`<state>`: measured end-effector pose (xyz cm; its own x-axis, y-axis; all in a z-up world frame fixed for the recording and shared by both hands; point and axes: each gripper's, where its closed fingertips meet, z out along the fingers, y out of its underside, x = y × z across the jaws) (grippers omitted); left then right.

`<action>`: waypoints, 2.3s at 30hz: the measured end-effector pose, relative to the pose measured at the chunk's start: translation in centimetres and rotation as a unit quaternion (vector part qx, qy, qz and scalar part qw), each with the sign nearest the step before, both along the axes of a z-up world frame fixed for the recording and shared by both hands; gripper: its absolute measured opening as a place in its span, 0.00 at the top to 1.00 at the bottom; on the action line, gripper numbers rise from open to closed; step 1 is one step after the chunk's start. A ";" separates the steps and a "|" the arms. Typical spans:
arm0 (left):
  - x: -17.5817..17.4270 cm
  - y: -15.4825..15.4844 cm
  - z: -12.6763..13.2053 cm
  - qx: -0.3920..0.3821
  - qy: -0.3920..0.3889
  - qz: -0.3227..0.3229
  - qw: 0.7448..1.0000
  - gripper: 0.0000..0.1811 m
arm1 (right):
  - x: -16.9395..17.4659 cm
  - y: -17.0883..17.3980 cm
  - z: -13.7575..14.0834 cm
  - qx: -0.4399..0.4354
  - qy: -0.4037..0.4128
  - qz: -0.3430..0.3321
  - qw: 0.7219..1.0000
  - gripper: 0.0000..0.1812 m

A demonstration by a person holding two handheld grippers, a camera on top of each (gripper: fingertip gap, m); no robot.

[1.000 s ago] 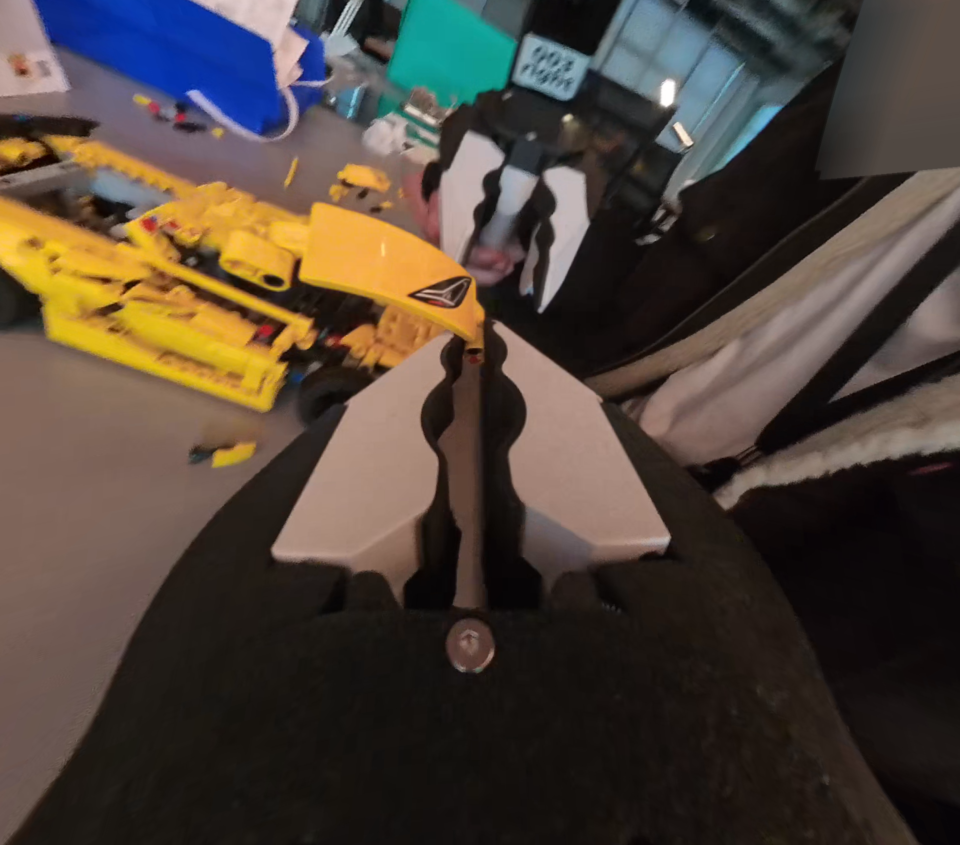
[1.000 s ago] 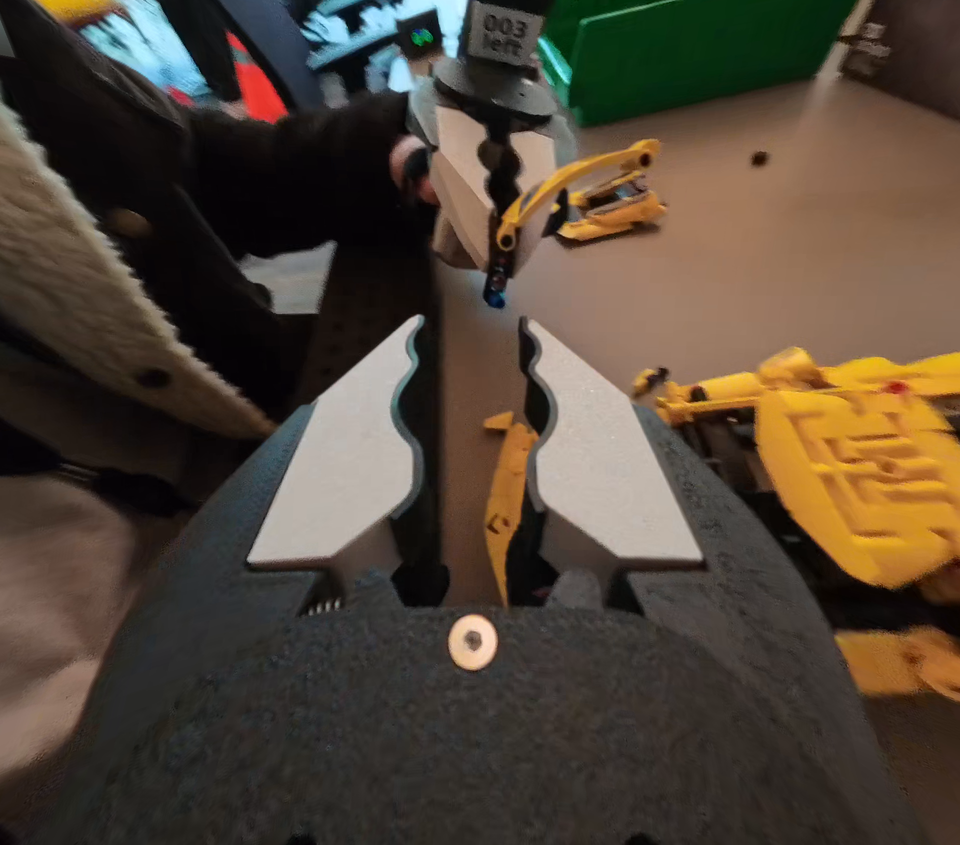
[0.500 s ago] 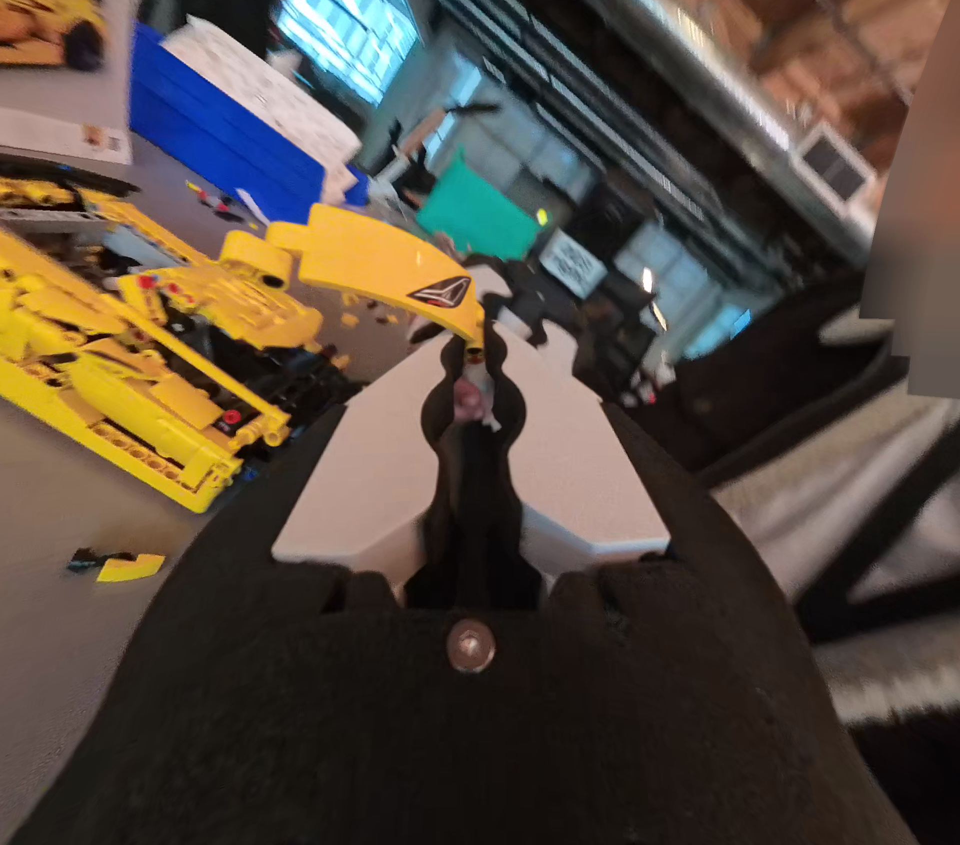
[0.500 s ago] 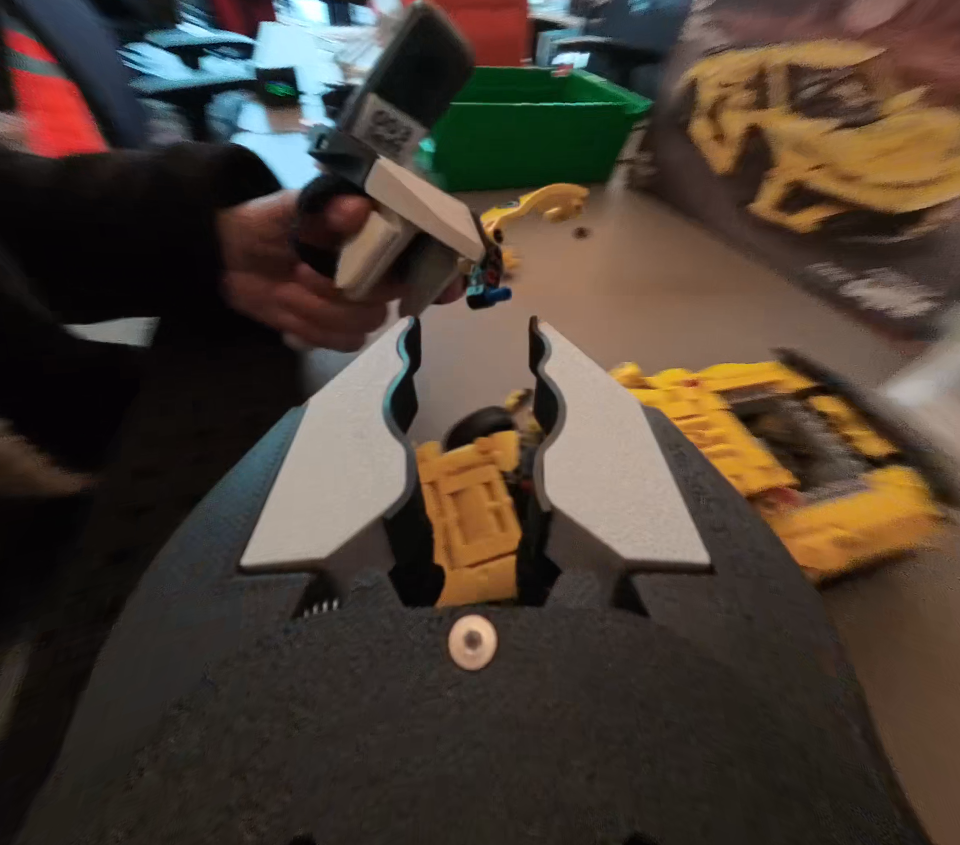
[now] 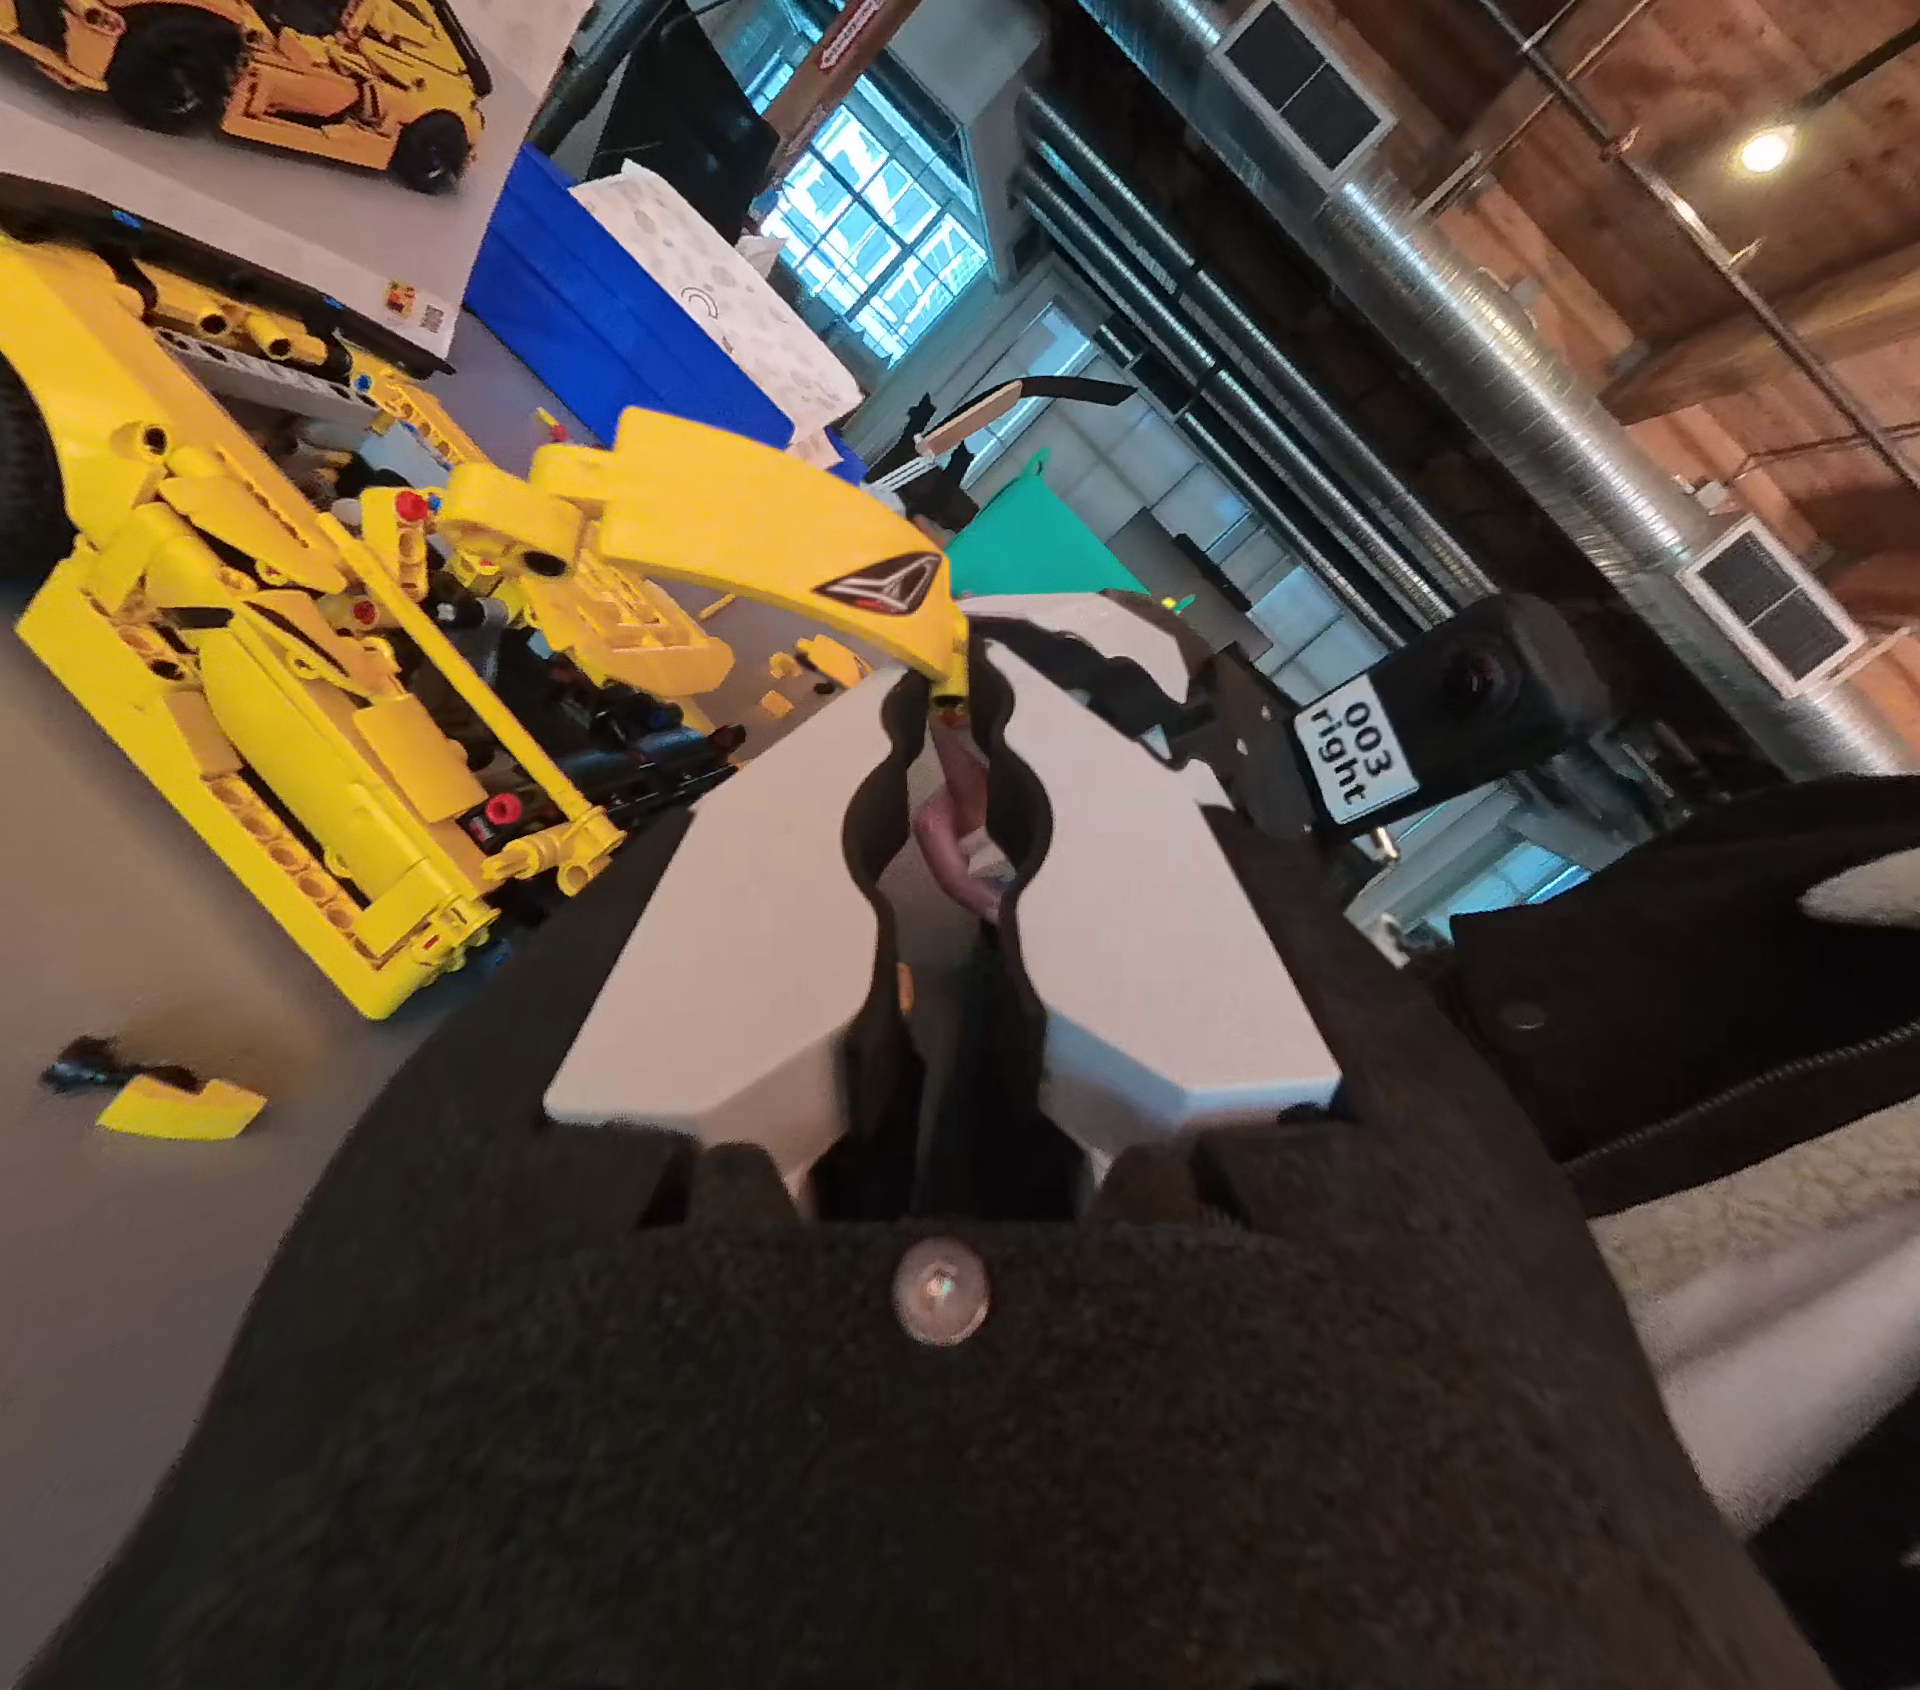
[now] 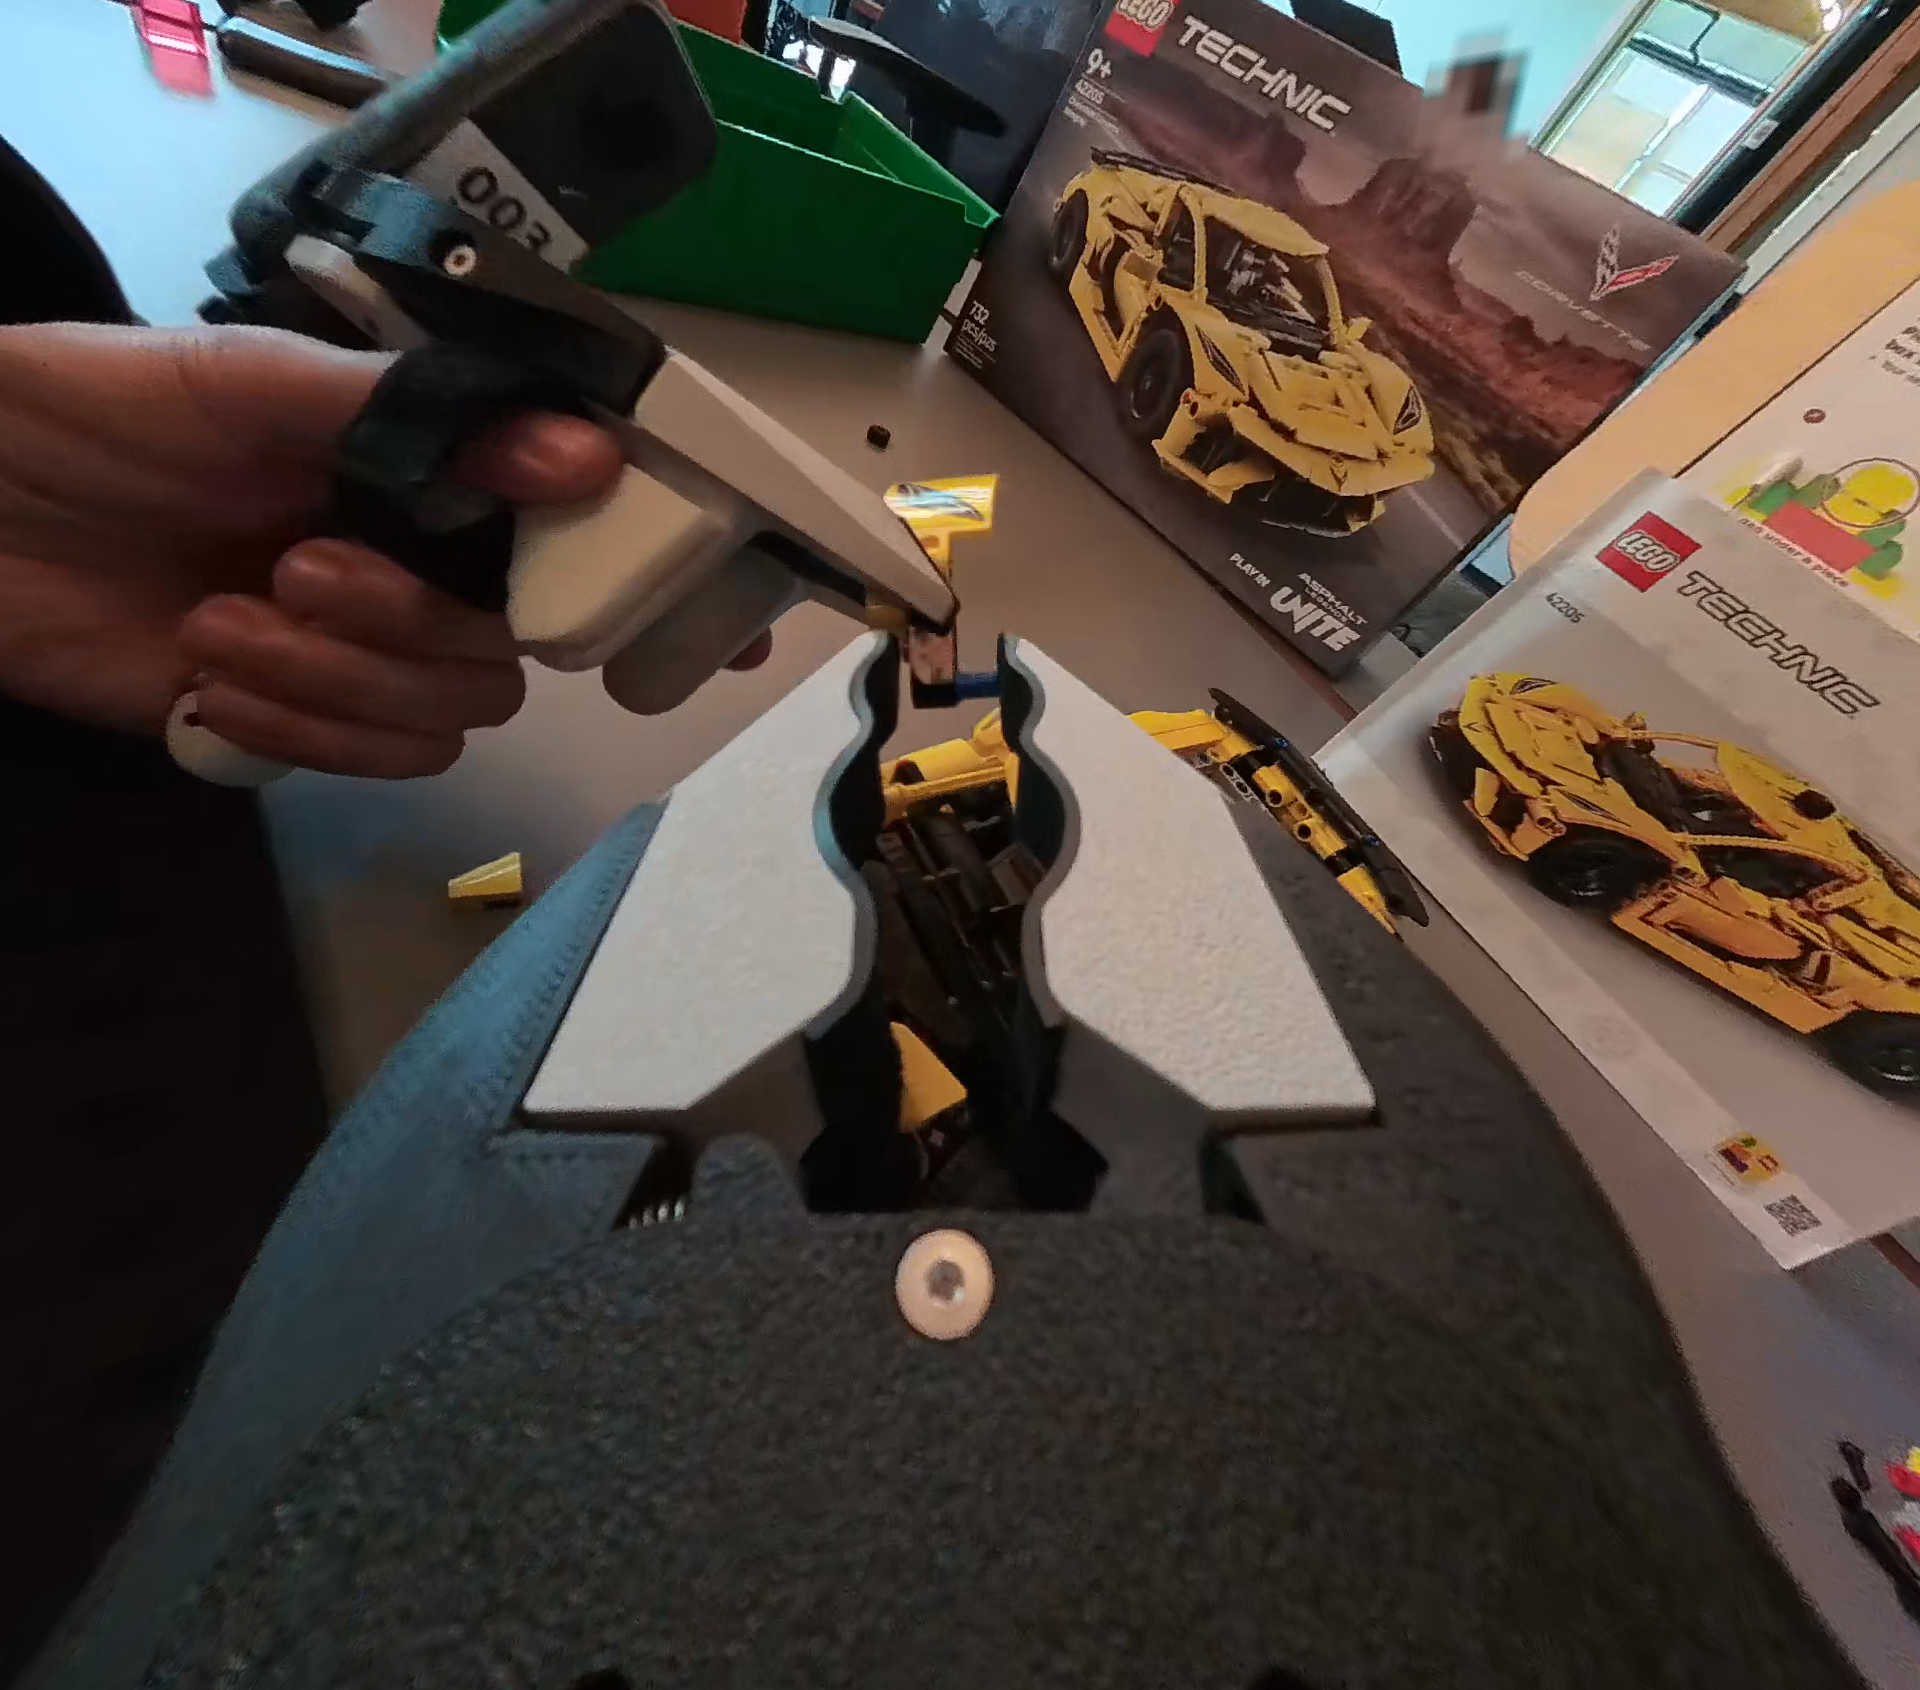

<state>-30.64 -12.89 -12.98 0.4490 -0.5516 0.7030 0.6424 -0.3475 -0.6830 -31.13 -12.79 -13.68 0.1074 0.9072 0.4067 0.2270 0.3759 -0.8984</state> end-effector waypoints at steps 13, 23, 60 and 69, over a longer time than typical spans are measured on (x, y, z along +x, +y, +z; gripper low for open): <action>-0.1 0.5 -0.9 -0.015 0.035 0.032 0.999 0.96 | 0.0 0.5 -1.2 -0.021 -0.063 -0.028 0.997 0.91; -0.8 0.5 -0.8 -0.016 0.014 0.030 0.999 0.96 | -0.2 0.4 -0.5 0.036 -0.020 -0.043 0.998 0.90; -0.6 0.1 -0.8 -0.040 -0.081 -0.027 0.996 0.96 | 0.0 0.3 -1.3 0.033 -0.034 -0.029 0.998 0.92; -2.3 -2.0 -0.2 0.035 0.122 -0.013 0.992 0.78 | 2.7 -0.2 0.6 -0.196 -0.001 0.144 0.970 0.92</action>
<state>-32.90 -14.89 -13.16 0.5865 -0.6086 0.5345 0.4459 -0.3083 -0.8403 -28.40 -12.96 -13.05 -0.1731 0.9846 0.0248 0.1645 0.0537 -0.9849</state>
